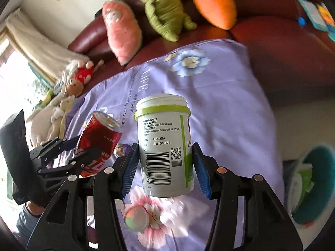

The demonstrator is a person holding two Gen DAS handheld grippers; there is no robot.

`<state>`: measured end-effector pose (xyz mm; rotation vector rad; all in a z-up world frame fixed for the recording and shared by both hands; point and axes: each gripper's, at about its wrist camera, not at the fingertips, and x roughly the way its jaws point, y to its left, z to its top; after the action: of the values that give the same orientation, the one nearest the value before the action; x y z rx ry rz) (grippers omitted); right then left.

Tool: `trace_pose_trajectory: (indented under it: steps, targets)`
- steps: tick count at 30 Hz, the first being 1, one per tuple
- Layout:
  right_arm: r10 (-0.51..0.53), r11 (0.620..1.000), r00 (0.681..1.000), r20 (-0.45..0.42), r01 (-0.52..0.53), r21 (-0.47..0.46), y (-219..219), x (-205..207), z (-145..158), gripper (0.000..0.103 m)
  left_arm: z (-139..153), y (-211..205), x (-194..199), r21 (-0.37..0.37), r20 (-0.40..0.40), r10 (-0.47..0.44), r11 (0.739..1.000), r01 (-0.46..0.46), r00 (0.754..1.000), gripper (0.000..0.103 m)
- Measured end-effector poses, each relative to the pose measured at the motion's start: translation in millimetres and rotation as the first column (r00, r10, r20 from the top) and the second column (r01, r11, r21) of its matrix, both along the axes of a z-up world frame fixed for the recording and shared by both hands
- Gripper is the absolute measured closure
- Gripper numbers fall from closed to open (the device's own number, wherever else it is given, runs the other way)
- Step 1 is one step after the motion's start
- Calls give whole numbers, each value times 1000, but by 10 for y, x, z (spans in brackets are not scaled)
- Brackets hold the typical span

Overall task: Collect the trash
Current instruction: 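Carry can and bottle over the teal bucket and open both tools to drop them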

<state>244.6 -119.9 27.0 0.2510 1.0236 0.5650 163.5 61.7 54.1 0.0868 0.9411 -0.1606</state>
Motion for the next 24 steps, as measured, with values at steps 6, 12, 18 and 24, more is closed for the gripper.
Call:
trace_pose_trajectory:
  steps: [6,12,18,24]
  targets:
    - [-127,991,992,-2,127,46,-790,-283,-46,54,26,-703,-122,-41,1,-92,995,92,996,52]
    - [-261,963,965,4,260,73,-1600,-553,-132,54,-68,-1357,-144,-72,-31,-167,984,165,985,52]
    - [-409,909,913,-11,408,85,-2409,-806,-305,54,-256,-2106,-68,-77,-79,-259,964,254,963,52]
    - [-518,850,854,-48,520,90,-3011,-943,-537,54,-503,-2669,92,-84,-129,-315,948,306,940,52]
